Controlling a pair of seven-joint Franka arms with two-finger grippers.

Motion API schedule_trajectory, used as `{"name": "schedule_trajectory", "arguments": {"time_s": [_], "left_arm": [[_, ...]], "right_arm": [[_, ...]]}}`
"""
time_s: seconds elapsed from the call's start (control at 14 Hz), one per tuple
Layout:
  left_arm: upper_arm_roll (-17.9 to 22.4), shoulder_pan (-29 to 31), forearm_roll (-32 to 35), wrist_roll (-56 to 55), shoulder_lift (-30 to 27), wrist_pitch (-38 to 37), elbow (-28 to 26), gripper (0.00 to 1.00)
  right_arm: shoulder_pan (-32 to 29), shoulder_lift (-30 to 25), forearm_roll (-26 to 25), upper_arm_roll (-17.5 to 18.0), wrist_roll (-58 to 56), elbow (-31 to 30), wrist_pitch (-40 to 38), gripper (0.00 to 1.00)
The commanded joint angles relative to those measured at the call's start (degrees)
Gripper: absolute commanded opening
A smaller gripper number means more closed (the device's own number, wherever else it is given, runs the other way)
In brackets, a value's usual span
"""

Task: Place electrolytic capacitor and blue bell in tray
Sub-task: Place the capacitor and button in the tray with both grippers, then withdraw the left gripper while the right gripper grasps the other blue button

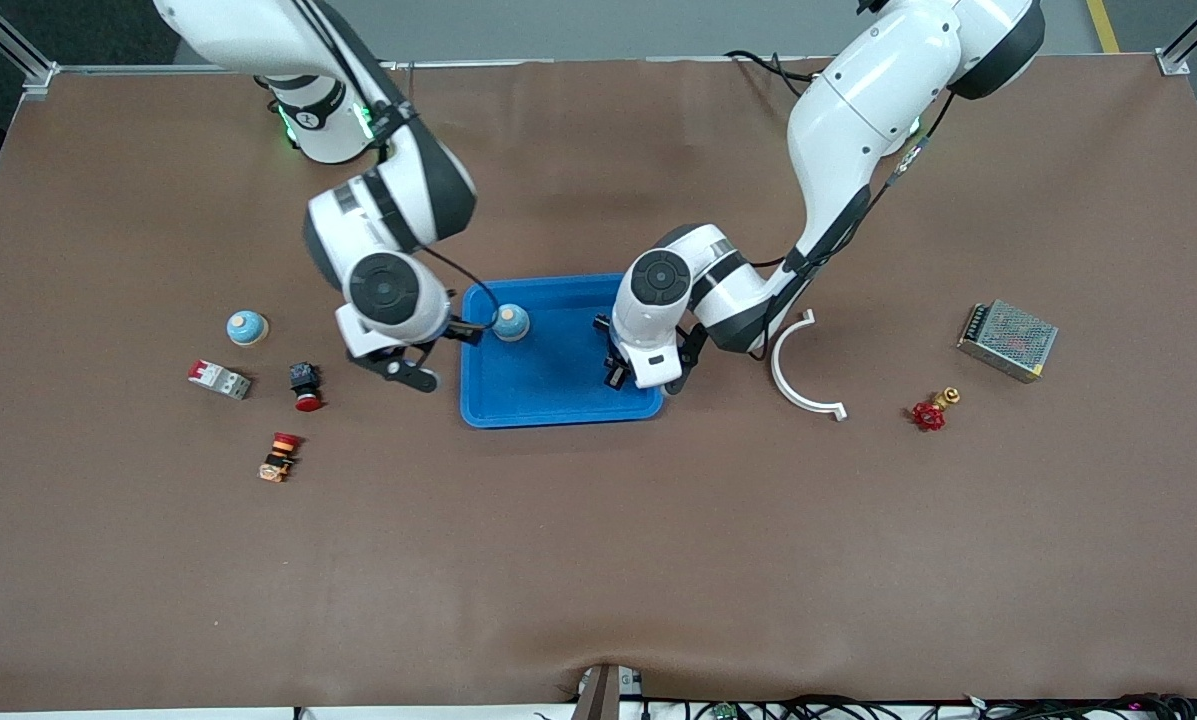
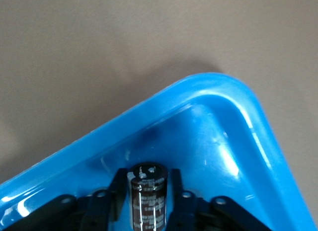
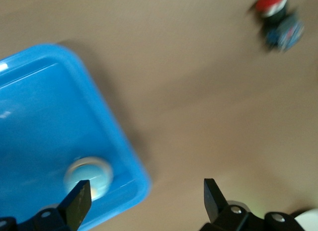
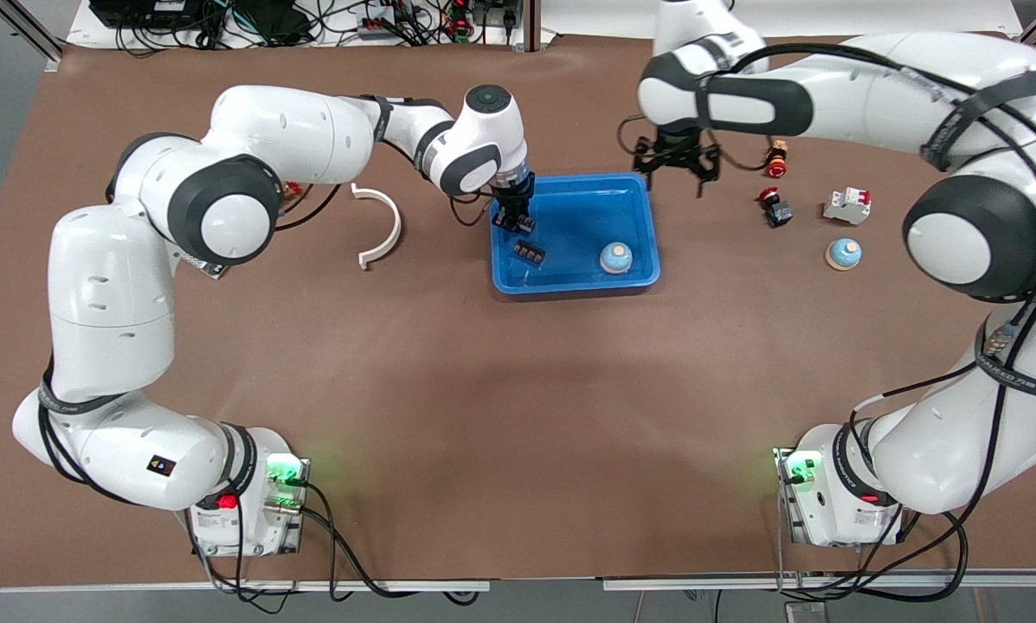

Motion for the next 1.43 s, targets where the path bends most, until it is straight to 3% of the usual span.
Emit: {"name": "schedule_trajectory", "arguments": {"time_s": [0.0,0.14,0.29,0.64,0.93,1.14,1.36], "left_arm": [[0.74,0.12,3.25,-0.26,-2.42,-0.41,1.21,1.0],[0.65,2.31,5.46,0.79,-5.66,-1.9,1.21,1.0],[0.65,3.11,5.55,5.59,-9.09,-5.75,2.87,1.0],[-0.05,9.78,4.5,30.19,-15.17,-19.73,8.58,1.0],[-0.05,16.45,0.91,50.66,-20.96,-27.28,9.29,1.0],[-0.05,21.2,-4.89,63.24,-28.34,-34.84,9.2,1.0],[0.38,24.89,-6.4,74.23,-33.53,-42.05,9.03,1.0]], "right_arm": [[-5.05,-7.45,-4.31,0.87,-11.98,-7.67,0.45,1.0],[-9.61,-11.58,-5.11,0.87,-20.15,-12.5,2.02,1.0],[-13.31,-17.89,-6.42,0.78,-27.63,-21.7,9.89,1.0],[-23.86,-26.61,-7.75,0.87,-32.5,-38.15,26.16,1.0],[-29.84,-26.63,-7.75,0.87,-34.41,-45.91,38.39,1.0],[-36.51,-25.58,-7.84,0.87,-40.56,-46.36,40.0,1.0],[-40.74,-22.86,-7.84,0.87,-45.84,-46.36,43.23,1.0]]}}
